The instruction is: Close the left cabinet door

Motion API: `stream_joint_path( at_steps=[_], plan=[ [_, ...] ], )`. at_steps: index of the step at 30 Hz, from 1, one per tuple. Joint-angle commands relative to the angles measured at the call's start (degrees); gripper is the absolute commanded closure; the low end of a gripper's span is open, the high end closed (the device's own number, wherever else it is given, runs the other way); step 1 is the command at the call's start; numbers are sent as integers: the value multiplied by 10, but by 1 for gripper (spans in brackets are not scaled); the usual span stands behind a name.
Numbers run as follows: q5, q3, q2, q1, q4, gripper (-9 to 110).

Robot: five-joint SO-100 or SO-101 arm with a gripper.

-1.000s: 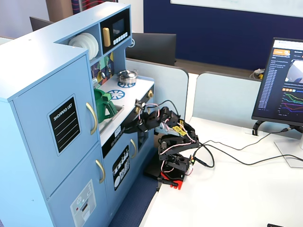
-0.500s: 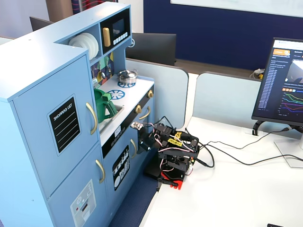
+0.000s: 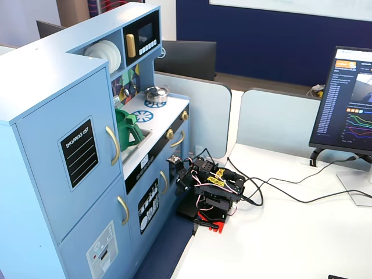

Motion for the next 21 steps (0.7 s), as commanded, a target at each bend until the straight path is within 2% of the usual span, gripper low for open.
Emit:
stream_joint_path(
  at_steps=[1, 6, 11, 21],
  plan=[
    [-33, -3, 1, 0, 105, 101],
    [-12, -4, 1, 6, 112, 101],
    [-56, -4, 1, 3, 119, 101],
    [-54, -4, 1, 5, 119, 101]
  ],
)
